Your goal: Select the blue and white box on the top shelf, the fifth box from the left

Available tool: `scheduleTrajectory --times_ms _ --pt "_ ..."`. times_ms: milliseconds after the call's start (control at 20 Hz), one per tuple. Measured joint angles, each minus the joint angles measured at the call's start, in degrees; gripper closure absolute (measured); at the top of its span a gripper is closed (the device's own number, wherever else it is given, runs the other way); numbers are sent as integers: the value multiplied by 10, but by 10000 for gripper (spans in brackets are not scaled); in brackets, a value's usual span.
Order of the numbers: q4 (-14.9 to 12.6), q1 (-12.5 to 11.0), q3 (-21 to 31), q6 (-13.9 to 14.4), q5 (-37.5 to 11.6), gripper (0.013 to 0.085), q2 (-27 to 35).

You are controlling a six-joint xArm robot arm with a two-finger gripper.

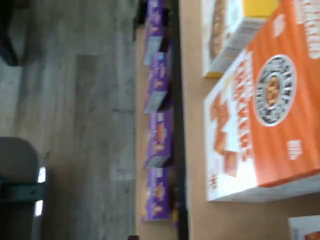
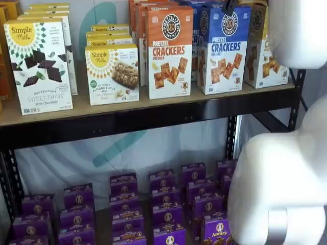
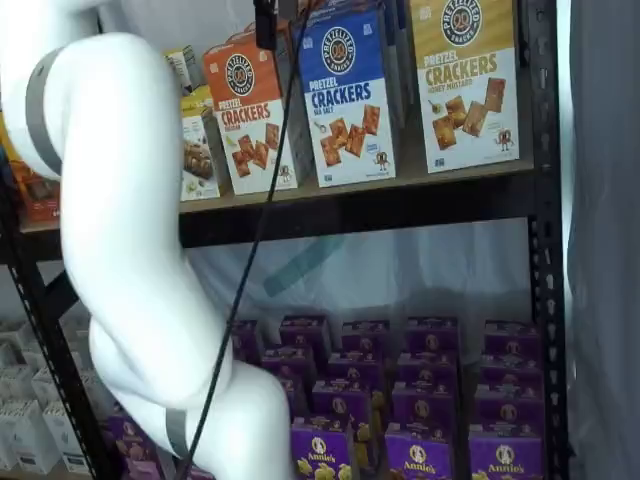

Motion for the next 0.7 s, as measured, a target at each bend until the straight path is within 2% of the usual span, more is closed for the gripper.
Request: scheduleTrajectory --times_ms 150,250,700 --pt "11 -7 30 -9 -68 130 -17" --pt "9 -8 35 -13 -91 130 -16" --pt "-19 -3 17 -32 -125 130 24"
